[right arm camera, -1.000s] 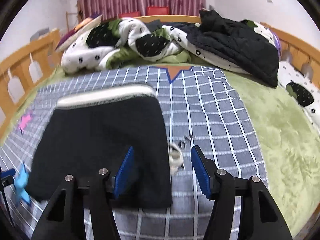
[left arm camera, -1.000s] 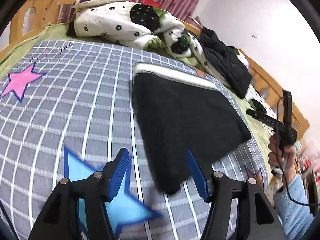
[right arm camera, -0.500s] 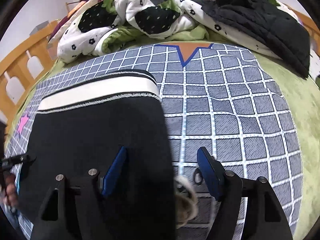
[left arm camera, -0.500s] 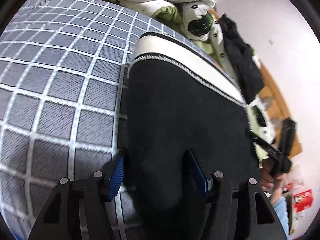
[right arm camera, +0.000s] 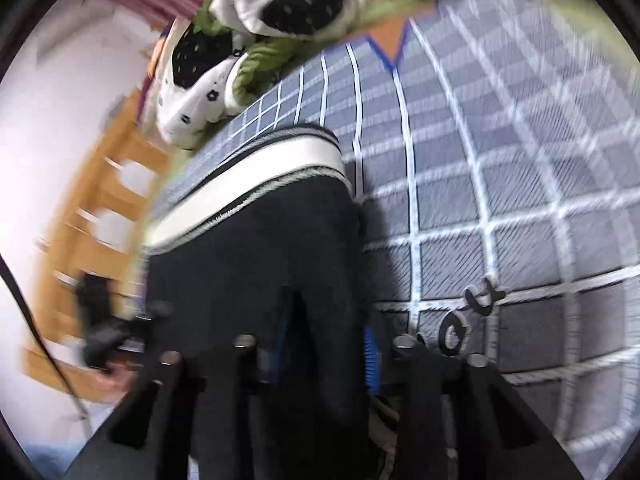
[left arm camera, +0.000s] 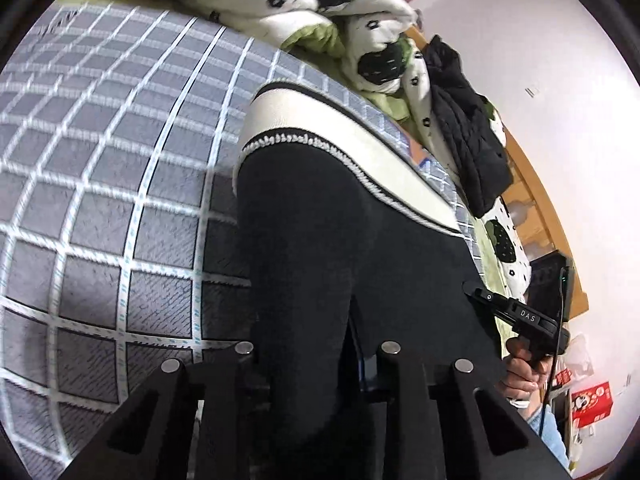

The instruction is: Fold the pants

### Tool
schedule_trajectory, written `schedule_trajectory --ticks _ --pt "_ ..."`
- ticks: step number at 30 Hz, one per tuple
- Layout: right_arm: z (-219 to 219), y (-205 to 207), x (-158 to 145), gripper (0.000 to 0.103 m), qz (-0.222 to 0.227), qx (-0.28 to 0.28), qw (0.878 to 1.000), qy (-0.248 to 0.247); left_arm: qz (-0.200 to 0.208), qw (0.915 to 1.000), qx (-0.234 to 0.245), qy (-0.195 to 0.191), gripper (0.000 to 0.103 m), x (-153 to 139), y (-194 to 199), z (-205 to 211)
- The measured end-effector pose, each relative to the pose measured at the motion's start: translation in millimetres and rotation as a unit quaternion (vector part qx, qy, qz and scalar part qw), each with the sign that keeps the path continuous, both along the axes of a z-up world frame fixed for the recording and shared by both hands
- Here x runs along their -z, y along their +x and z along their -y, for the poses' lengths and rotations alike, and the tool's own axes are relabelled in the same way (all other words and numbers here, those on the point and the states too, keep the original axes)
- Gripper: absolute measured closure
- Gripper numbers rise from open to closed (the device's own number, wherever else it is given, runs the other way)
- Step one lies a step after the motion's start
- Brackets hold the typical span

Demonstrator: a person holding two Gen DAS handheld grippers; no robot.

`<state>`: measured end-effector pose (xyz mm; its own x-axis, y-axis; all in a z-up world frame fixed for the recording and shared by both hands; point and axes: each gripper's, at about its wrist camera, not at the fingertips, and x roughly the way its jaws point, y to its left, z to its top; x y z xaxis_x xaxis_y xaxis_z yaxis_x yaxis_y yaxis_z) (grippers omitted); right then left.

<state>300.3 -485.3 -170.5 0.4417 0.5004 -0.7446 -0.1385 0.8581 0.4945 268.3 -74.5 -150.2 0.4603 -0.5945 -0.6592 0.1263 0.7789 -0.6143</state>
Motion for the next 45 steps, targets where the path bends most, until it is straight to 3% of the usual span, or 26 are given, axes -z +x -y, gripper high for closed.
schedule_trajectory --ticks 2,4,6,9,12,15,16,18,19,21,23,25,29,31,33,34,36,38,40,42,45 --pt "-13.0 -11.4 -21.1 0.089 0.010 0.023 0.999 -0.024 0.013 0.9995 0.016 -0.025 0.081 -18.5 -2.5 -8.5" --pt "-18.3 -25.2 -46.2 0.090 0.034 0.032 0.999 0.011 0.017 0.9974 0.020 -0.067 0.082 -30.9 -4.8 -28.8" --pt "-39.3 -43.0 -72.5 0.090 0.061 0.029 0.997 0.023 0.029 0.9972 0.006 -0.068 0.082 -45.6 -8.2 -58.7" --pt "-85.9 -58.1 -88.2 0.091 0.077 0.001 0.996 0.045 0.070 0.9974 -0.012 -0.006 0.081 -71.1 -23.8 -113.6" --pt "-139.2 -56.3 -79.3 0.091 0.071 -0.038 0.994 0.076 0.051 0.9978 -0.028 0.032 0.080 -72.9 -21.6 -155.6" --pt "-186.9 -46.3 -49.5 0.091 0.059 -0.051 0.995 0.063 0.001 0.9958 -0.038 0.084 0.074 -40.8 -8.7 -180.8" --pt "-196.2 -42.7 -38.2 0.090 0.050 -0.050 0.996 0.049 -0.024 0.9932 -0.040 0.107 0.071 -18.3 -4.9 -184.5" --pt "-213.7 -34.3 -3.2 0.086 0.029 -0.036 0.999 -0.021 -0.038 0.9872 -0.053 0.146 0.067 3.2 -8.9 -188.0" --pt "-214.5 -34.3 5.6 0.086 0.031 -0.038 0.998 -0.036 -0.030 0.9859 -0.059 0.154 0.062 9.3 -16.4 -190.6" --pt "-208.9 -41.2 1.3 0.085 0.043 -0.043 0.997 -0.043 -0.014 0.9880 -0.059 0.142 0.062 6.9 -32.1 -196.1" --pt "-201.3 -50.6 -12.6 0.077 0.037 -0.034 0.997 -0.064 0.007 0.9845 -0.068 0.162 0.063 -4.2 -55.2 -196.0" --pt "-191.8 -71.2 -29.0 0.075 0.065 -0.012 0.995 -0.080 0.036 0.9813 -0.069 0.176 0.063 -15.9 -77.4 -193.0" --pt "-203.0 -115.8 -51.6 0.075 0.103 -0.017 0.991 -0.089 0.074 0.9817 -0.061 0.165 0.063 -28.1 -128.8 -181.9" --pt "-215.7 -134.3 -50.6 0.075 0.109 -0.034 0.987 -0.110 0.048 0.9792 -0.070 0.185 0.063 -10.5 -150.6 -176.0" --pt "-227.8 -146.9 -35.2 0.075 0.098 -0.054 0.982 -0.149 0.021 0.9811 -0.068 0.180 0.063 14.0 -162.0 -173.2" --pt "-231.1 -150.1 -26.2 0.075 0.090 -0.056 0.979 -0.175 0.014 0.9756 -0.073 0.207 0.062 26.1 -166.9 -168.9" --pt "-244.3 -147.5 -2.6 0.076 0.052 -0.071 0.969 -0.232 0.020 0.9714 -0.068 0.227 0.064 22.5 -168.7 -164.4" --pt "-250.1 -147.3 -2.6 0.076 0.054 -0.072 0.965 -0.245 0.039 0.9728 -0.069 0.218 0.067 -0.6 -167.8 -169.9" --pt "-245.5 -152.4 -17.3 0.075 0.066 -0.075 0.967 -0.236 0.079 0.9685 -0.091 0.218 0.067 -23.4 -171.3 -179.4" --pt "-229.0 -155.8 -38.2 0.075 0.081 -0.057 0.978 -0.186 0.105 0.9669 -0.095 0.212 0.067 -41.0 -162.0 -184.5" --pt "-213.2 -147.2 -70.5 0.071 0.131 -0.024 0.980 -0.144 0.108 0.9662 -0.090 0.216 0.067 -56.9 -131.4 -179.9"
